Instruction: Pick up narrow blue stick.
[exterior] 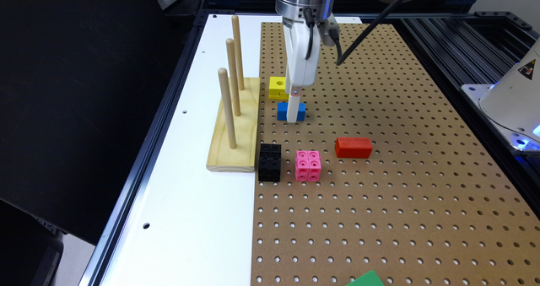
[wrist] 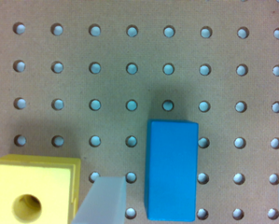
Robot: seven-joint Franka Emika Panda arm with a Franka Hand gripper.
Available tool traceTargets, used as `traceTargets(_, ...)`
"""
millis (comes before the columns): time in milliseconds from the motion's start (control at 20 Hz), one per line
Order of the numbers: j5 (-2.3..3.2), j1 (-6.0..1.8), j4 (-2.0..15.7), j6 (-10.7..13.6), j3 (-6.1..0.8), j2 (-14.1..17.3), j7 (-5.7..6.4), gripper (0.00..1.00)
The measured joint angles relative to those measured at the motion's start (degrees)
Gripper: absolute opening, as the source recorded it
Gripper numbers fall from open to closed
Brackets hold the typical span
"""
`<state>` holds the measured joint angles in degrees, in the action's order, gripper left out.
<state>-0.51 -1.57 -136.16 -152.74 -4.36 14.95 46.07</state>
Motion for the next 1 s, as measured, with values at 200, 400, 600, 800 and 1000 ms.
traceTargets(200,0.00,-0.04,-0.03,0.0,0.00,0.0,0.00,1.00)
traceTargets(400,0.00,-0.06,-0.08,0.0,0.00,0.2,0.00,1.00)
traceTargets(600,0.00,-0.08,-0.05,-0.7,0.00,1.6,0.00,1.00)
traceTargets(800,0.00,-0.09,-0.01,-1.5,0.00,2.6,0.00,1.00)
traceTargets(1000,0.00,-0.10,0.02,-1.5,0.00,2.7,0.00,1.00)
